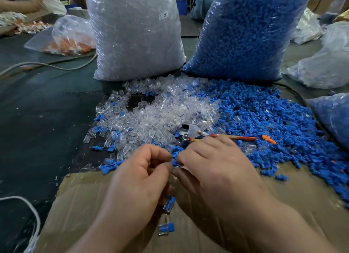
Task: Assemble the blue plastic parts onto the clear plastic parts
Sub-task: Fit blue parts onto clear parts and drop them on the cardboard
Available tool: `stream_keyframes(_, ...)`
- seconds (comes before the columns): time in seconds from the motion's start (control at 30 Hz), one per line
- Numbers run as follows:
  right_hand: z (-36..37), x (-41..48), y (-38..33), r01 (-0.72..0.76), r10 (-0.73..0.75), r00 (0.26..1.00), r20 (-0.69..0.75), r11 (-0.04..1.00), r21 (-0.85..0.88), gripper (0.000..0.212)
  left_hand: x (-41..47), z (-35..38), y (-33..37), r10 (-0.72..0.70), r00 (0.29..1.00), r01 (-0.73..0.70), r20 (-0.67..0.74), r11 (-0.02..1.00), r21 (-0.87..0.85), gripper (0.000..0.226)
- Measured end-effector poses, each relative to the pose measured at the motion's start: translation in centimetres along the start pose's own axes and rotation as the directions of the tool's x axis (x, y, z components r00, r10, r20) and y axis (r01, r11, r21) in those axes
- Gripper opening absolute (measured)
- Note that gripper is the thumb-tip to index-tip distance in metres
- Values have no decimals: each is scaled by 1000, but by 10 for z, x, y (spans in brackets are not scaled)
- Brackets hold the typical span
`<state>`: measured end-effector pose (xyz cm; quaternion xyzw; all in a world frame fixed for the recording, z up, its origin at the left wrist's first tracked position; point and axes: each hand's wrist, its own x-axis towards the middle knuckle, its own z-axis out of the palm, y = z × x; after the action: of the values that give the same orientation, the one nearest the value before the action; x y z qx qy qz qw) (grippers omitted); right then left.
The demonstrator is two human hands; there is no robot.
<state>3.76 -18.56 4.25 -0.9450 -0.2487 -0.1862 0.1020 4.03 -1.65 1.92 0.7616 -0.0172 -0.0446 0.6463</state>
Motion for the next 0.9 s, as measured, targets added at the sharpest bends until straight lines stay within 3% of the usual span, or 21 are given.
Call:
stream_keyframes(0.1, -1, 0, 0, 7, -6, 1000, 12, 1000, -10, 4, -4, 0, 1, 73, 997, -73, -2, 997, 5, 21)
stream_keyframes(0.23, -1, -2, 1, 17, -17, 1000, 8, 1000, 8, 7, -4, 0, 5, 61, 998, -58, 27, 995, -75, 6)
stream_keyframes(0.37, -2, 0, -2, 65, -61, 996, -58, 994, 83, 21, -2, -10, 9, 23, 996, -26, 80, 999, 32, 42)
stream_keyframes(0.47, -3, -1, -8, 75, -63, 994, -90, 987, 143, 23, -2, -12, 11, -33, 984, 43, 172, 998, -52, 47)
stream_keyframes(0.53, -5, -3, -12, -54, 68, 997, -46, 962, 267, 24, -3, -12, 11, 38, 980, -23, 196, 997, -78, 41)
stream_keyframes(0.57, -5, -4, -15, -189, 191, 981, 34, 899, 394, 23, -3, -13, 10, 101, 972, -93, 212, 995, -48, 34)
stream_keyframes(0.6, -8, -5, -18, -344, 294, 938, 181, 750, 565, 22, -4, -14, 10, 172, 957, -178, 233, 984, 2, 27)
stream_keyframes(0.63, -9, -5, -20, -485, 339, 871, 354, 490, 724, 20, -5, -15, 11, 234, 937, -255, 258, 965, 51, 22)
stream_keyframes(0.67, -11, -5, -20, -611, 324, 780, 536, 206, 765, 18, -5, -16, 11, 278, 919, -313, 279, 945, 90, 20)
stream_keyframes(0.7, -16, -4, -19, -679, 276, 716, 641, 65, 731, 18, -6, -17, 11, 304, 905, -354, 296, 926, 131, 19)
stream_keyframes(0.73, -19, -5, -17, -719, 231, 687, 689, 73, 692, 20, -6, -19, 13, 319, 897, -384, 306, 906, 180, 18)
stream_keyframes(0.77, -19, -5, -14, -741, 217, 670, 710, 151, 654, 22, -6, -23, 15, 316, 896, -396, 313, 888, 235, 18)
stream_keyframes(0.8, -20, -5, -12, -721, 239, 688, 685, 326, 611, 24, -5, -28, 16, 298, 901, -391, 314, 872, 296, 17)
stream_keyframes(0.87, -18, -7, -10, -557, 288, 792, 539, 702, 443, 28, 0, -39, 18, 220, 919, -357, 327, 816, 455, 12)
stream_keyframes(0.9, -17, -10, -9, -466, 286, 838, 465, 819, 335, 30, 2, -44, 18, 167, 926, -335, 337, 773, 539, 13)
